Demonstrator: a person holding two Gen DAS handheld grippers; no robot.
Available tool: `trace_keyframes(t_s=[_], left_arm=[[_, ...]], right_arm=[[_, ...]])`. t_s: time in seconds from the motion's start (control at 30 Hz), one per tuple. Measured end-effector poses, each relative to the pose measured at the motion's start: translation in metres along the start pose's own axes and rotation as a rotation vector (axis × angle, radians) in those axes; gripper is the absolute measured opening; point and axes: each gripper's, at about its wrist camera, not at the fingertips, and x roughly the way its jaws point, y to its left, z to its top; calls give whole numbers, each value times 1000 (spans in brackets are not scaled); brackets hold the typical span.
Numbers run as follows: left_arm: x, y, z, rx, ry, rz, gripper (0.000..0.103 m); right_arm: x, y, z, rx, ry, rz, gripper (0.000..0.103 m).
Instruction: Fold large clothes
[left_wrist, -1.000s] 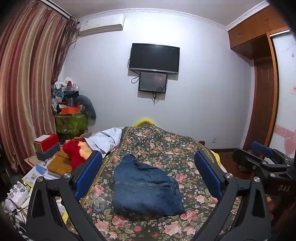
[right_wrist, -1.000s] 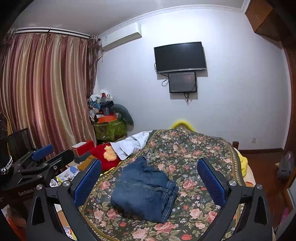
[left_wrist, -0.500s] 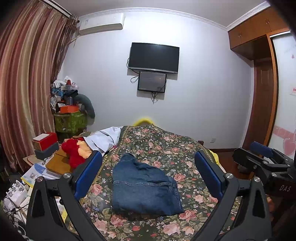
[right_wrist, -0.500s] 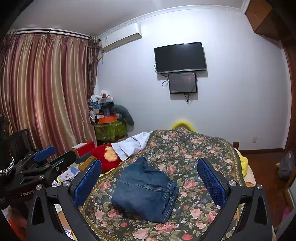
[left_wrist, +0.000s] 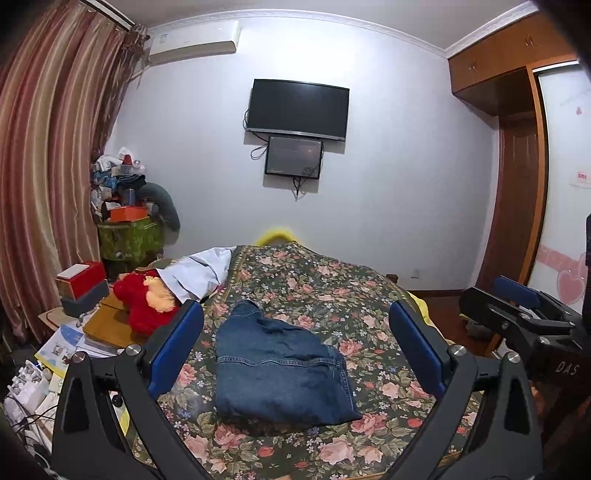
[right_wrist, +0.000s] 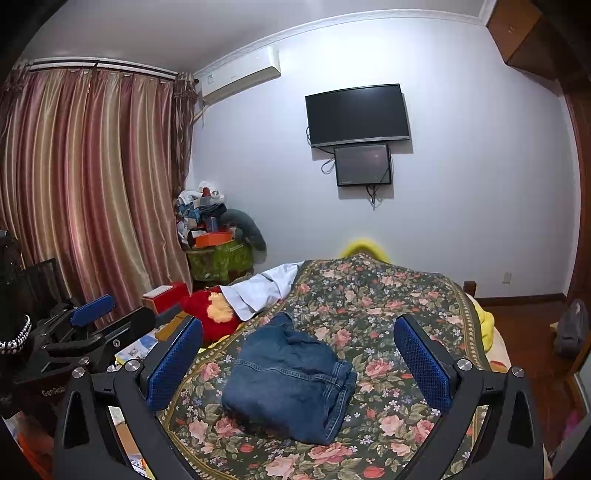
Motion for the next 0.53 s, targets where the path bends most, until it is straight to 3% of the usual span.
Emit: trace_keyframes(t_s=[0.53], left_arm=[[-1,-4,0,2,1,-2,101]], right_arm=[[0,2,1,1,-2,-5,103]])
